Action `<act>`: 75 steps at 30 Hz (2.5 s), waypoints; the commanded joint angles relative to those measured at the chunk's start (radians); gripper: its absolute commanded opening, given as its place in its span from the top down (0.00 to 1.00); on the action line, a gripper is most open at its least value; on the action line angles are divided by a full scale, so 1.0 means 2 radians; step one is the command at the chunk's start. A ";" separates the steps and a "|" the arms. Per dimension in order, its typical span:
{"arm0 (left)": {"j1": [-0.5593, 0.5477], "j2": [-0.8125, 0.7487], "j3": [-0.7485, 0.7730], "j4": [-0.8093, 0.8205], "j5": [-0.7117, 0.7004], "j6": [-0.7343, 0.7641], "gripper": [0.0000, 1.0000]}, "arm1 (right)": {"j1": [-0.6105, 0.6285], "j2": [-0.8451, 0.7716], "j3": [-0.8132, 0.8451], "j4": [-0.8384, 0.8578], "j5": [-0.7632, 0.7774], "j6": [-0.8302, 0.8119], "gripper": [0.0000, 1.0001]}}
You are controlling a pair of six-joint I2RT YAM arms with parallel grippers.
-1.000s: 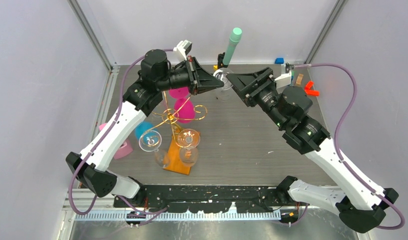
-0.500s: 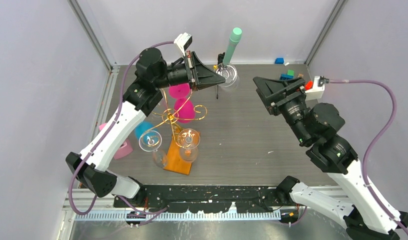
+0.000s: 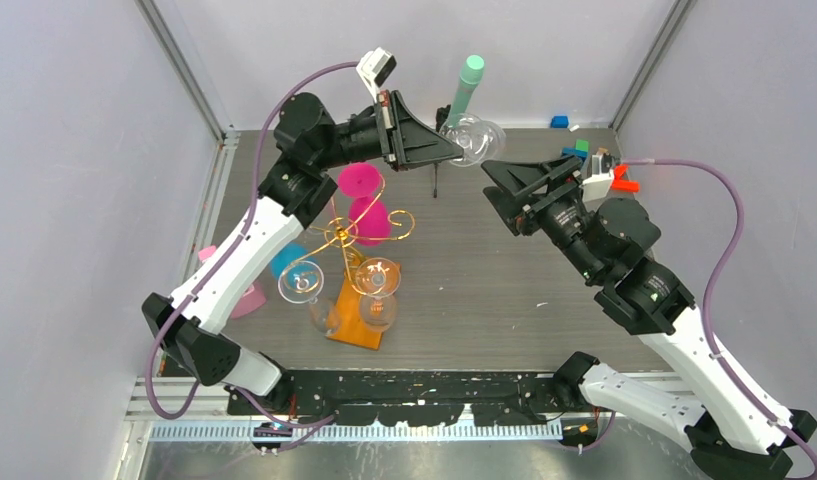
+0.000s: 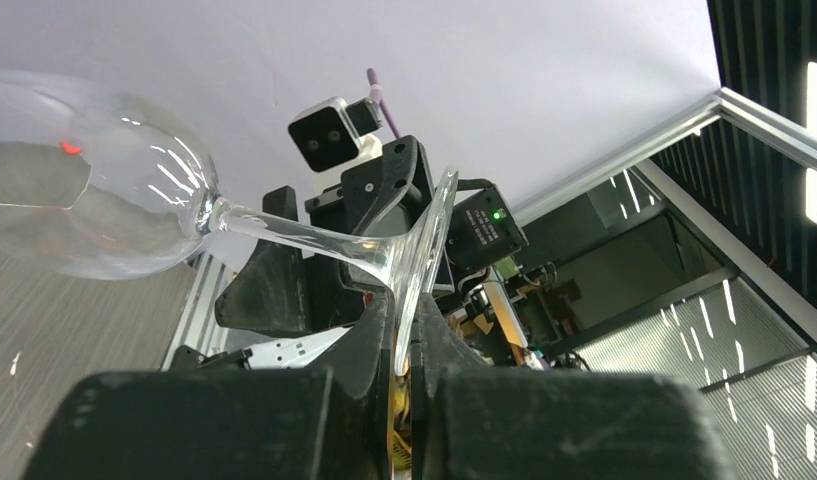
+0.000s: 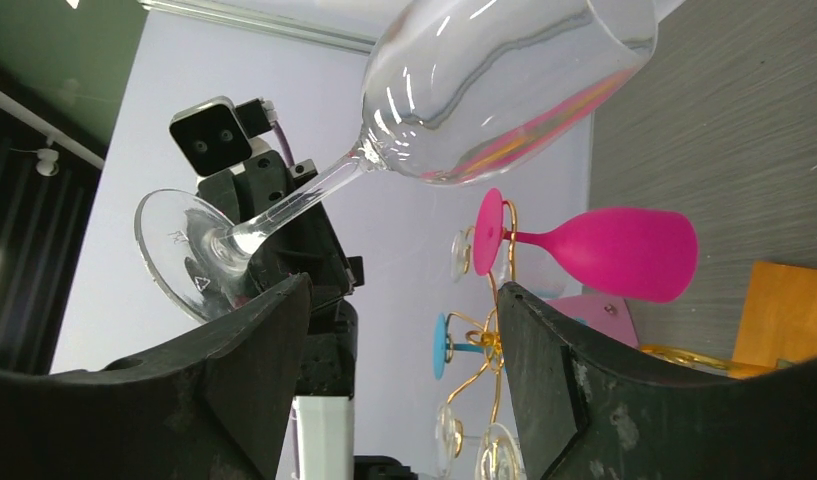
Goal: Take the wine glass off the wine glass rack
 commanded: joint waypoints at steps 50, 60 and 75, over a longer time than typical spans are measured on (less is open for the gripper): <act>-0.023 -0.034 0.015 0.098 0.119 0.201 1.00 | 0.003 0.078 0.054 0.161 -0.129 0.117 0.29; -0.023 -0.025 0.032 0.048 0.134 0.256 1.00 | 0.003 0.103 0.041 0.210 -0.132 0.156 0.70; -0.023 -0.033 0.046 -0.042 0.092 0.340 1.00 | 0.003 0.064 0.012 0.193 -0.101 0.142 0.54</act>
